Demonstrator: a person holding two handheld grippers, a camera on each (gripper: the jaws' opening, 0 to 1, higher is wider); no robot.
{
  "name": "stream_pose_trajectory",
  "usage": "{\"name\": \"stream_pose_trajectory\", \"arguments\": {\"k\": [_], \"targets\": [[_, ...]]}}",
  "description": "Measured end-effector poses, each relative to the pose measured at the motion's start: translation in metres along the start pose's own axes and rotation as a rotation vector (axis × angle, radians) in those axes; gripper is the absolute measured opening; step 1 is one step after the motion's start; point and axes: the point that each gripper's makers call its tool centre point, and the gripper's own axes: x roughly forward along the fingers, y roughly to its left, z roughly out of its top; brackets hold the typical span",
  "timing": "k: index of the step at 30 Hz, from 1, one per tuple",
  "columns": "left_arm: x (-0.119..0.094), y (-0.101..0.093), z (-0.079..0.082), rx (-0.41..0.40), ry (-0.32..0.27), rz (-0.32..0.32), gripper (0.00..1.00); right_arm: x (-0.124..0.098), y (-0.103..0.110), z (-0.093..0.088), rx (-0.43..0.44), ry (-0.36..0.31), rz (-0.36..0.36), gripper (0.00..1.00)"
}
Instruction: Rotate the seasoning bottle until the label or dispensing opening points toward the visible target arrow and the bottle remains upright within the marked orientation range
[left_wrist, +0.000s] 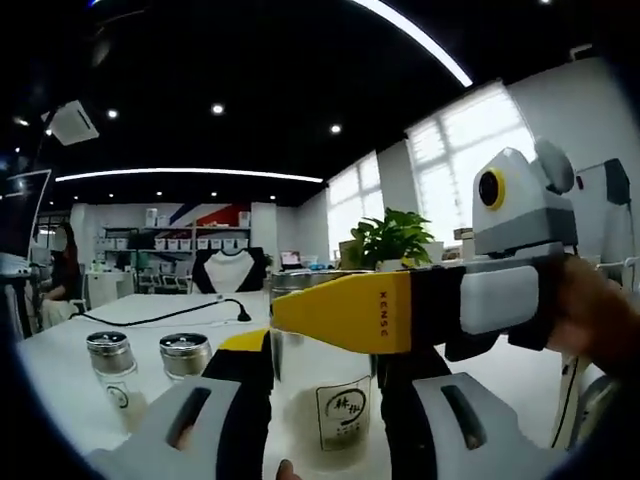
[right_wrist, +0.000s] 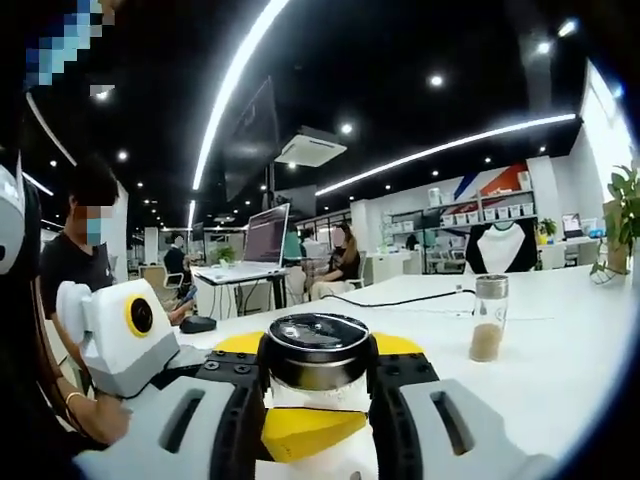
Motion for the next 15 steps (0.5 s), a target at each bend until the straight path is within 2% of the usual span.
{"name": "stream_pose_trajectory", "arguments": {"k": [3,8,11,15], "targets": [[0.001,0.003,0.001,0.042,0.009,0.003,0.43,0.003,0.000,0.001,0.005,-0.008,0.019,0.36],[0.001,0.007,0.002,0.038,0.020,-0.018,0.43,0.007,0.000,0.004,0.009,-0.020,0.036,0.36],[-0.002,0.011,-0.002,0.033,0.033,-0.046,0.42,0.010,-0.002,0.003,0.008,-0.011,0.042,0.36],[-0.007,0.013,-0.008,0.040,0.059,-0.049,0.42,0.012,-0.007,0.004,0.013,-0.018,0.039,0.36]]}}
